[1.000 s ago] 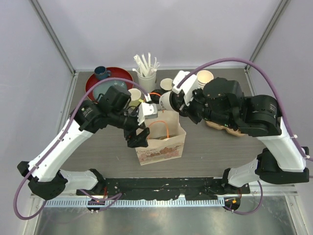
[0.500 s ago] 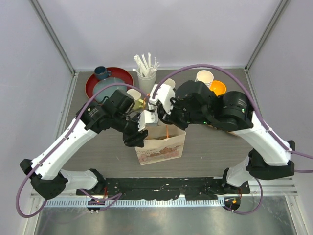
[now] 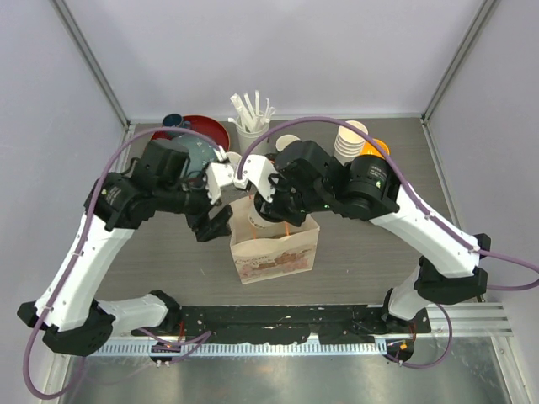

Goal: Pack the takeout coffee

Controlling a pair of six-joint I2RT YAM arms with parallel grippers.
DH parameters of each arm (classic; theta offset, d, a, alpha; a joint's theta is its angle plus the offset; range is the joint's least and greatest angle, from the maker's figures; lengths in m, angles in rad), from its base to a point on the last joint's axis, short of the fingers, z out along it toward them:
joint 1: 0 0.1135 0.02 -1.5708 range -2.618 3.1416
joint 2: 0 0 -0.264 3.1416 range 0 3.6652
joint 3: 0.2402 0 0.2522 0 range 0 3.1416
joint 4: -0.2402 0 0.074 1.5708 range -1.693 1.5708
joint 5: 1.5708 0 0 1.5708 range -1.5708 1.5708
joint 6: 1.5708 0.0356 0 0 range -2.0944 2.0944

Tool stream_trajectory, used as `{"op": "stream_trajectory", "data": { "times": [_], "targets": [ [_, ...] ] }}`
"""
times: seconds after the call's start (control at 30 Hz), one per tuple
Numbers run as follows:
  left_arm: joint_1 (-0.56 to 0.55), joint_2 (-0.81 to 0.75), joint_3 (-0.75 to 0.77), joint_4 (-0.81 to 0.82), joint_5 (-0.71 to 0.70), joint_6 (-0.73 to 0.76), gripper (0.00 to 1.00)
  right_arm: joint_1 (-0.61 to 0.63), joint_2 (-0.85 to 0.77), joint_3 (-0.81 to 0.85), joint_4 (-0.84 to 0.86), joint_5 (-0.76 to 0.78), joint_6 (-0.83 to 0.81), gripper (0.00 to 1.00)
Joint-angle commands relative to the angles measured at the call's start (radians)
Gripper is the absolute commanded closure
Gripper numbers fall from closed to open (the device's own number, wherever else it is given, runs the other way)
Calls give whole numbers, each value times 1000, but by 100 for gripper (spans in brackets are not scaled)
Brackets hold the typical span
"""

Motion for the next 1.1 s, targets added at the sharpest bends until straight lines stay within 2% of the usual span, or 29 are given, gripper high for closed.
{"op": "stream_trajectory", "data": {
  "times": [0.0, 0.1, 0.2, 0.37, 0.5, 0.6, 0.63, 0.7, 0.73, 0.77, 0.83, 0.97, 1.07],
  "targets": [
    [181, -14, 25, 124, -40, -149, 21, 2, 9, -13, 19, -42, -64, 99],
    [253, -1, -16, 214, -52, -261, 18, 2, 20, -7, 19, -77, -84, 99],
    [264, 15, -91, 303, -64, -348, 15, 2, 35, 10, 20, -69, -105, 99],
    [264, 67, -137, 363, 92, -391, 16, 2, 61, 47, 20, -28, -138, 99],
    [264, 85, -193, 368, 106, -379, 22, 1, 92, 125, 20, -10, -162, 99],
    [264, 101, -207, 368, 105, -370, 36, 2, 107, 136, 22, -3, -184, 99],
    [264, 102, -208, 369, 106, -368, 46, 1, 111, 131, 22, -6, -187, 99],
    [264, 102, -210, 371, 111, -365, 59, 2, 118, 113, 19, -14, -194, 99],
    [264, 101, -210, 372, 115, -365, 72, 2, 123, 105, 16, -25, -196, 99],
    [264, 98, -213, 376, 126, -364, 77, 2, 126, 95, 13, -29, -197, 99],
    [264, 79, -220, 391, 132, -358, 86, 2, 124, 67, 14, -40, -202, 99],
    [264, 62, -251, 414, 169, -353, 98, 2, 149, 41, 22, -95, -211, 99],
    [264, 67, -253, 409, 212, -349, 100, 2, 192, 41, 11, -98, -211, 99]
  ]
}}
